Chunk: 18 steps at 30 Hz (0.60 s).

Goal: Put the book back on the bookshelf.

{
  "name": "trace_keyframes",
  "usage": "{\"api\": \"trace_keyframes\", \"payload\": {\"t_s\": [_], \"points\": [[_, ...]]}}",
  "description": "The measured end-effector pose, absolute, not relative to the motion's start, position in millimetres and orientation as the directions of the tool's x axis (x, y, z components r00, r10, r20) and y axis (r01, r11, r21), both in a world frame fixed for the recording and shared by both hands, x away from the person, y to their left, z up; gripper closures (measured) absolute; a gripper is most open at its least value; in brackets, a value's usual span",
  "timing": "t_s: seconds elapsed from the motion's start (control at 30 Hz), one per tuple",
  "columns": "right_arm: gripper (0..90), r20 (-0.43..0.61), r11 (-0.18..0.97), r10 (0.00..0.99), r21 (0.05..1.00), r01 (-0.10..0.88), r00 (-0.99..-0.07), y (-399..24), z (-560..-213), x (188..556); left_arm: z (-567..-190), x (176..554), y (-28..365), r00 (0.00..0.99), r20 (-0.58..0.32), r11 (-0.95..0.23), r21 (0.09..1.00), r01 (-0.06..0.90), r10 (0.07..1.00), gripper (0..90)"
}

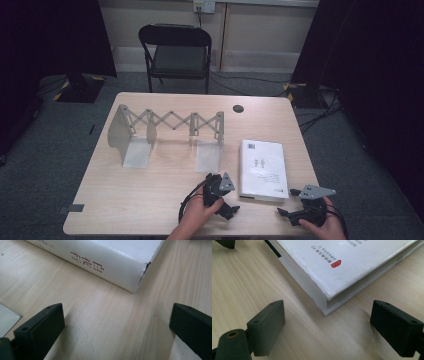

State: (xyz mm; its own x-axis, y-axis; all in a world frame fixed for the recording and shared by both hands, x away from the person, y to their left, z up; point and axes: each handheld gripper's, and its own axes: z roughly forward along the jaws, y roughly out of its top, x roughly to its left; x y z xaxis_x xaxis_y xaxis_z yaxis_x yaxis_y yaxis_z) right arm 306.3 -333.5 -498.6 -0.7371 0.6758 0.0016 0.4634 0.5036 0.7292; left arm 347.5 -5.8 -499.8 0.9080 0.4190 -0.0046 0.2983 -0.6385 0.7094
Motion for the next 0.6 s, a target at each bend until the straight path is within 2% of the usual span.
{"api": "trace_keyframes", "payload": {"t_s": [0.37, 0.4, 0.43, 0.5, 0.6], "points": [[13.7, 0.002, 0.500, 0.676, 0.733, 0.461, -0.737, -333, -499, 305, -500, 347, -12, 0.895, -0.005, -0.630, 0.709, 0.317, 0.446, 0.0], [18.8, 0.005, 0.492, 0.684, 0.736, 0.466, -0.730, -333, -498, 305, -499, 347, -14, 0.891, -0.004, -0.628, 0.708, 0.323, 0.454, 0.0], [18.8, 0.005, 0.492, 0.684, 0.736, 0.466, -0.730, -333, -498, 305, -499, 347, -14, 0.891, -0.004, -0.628, 0.708, 0.323, 0.454, 0.0], [28.4, 0.005, 0.482, 0.688, 0.744, 0.463, -0.725, -332, -497, 303, -499, 347, -16, 0.893, -0.007, -0.630, 0.706, 0.324, 0.450, 0.0], [30.1, 0.009, 0.485, 0.691, 0.735, 0.473, -0.723, -330, -495, 305, -499, 346, -19, 0.887, -0.007, -0.629, 0.702, 0.334, 0.462, 0.0]]}}
